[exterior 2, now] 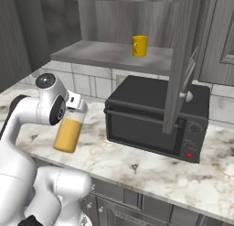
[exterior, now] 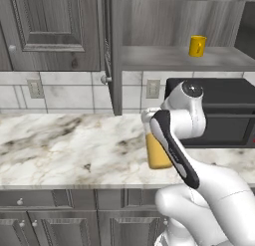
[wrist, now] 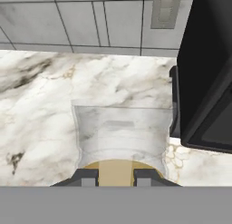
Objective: There is a tray on the dining counter. Grab the cup, mug, and pitcher and place them on the tray. The pitcher may be placed next to the tray if it cannot fit the tray.
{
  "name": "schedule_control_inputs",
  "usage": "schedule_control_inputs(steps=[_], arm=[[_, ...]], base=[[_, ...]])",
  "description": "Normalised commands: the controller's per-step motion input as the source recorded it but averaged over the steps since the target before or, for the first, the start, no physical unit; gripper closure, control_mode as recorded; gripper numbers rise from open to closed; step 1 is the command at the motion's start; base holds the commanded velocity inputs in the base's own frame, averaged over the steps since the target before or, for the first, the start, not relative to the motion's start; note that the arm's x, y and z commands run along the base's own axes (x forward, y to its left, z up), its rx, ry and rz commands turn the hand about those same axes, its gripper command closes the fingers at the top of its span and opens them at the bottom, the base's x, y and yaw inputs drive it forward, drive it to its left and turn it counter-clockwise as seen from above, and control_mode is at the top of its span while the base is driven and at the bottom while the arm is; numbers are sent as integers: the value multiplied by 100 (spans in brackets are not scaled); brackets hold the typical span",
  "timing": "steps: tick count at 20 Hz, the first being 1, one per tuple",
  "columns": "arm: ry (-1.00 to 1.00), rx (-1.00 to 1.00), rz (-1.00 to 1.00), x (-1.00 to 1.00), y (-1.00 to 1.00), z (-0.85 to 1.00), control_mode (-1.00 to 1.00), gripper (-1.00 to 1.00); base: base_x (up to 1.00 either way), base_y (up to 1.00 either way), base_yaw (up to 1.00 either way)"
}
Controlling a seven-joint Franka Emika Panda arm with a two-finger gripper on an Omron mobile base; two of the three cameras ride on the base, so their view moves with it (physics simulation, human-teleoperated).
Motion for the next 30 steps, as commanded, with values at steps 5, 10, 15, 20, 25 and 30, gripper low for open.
schedule_control_inputs(steps=[5,10,15,20,25,30], arm=[[0,0,0,0,0,39,-100,100],[-1,0,0,0,0,27,-100,100],[-4,0,0,-2,0,18,-100,100],[-2,0,1,0,0,14,-100,100],[-2,0,2,0,0,4,100,100],[0,0,0,0,0,0,100,100]], base=[[0,0,0],[0,0,0],[0,0,0],[0,0,0],[-3,-4,6],[-83,-41,2]])
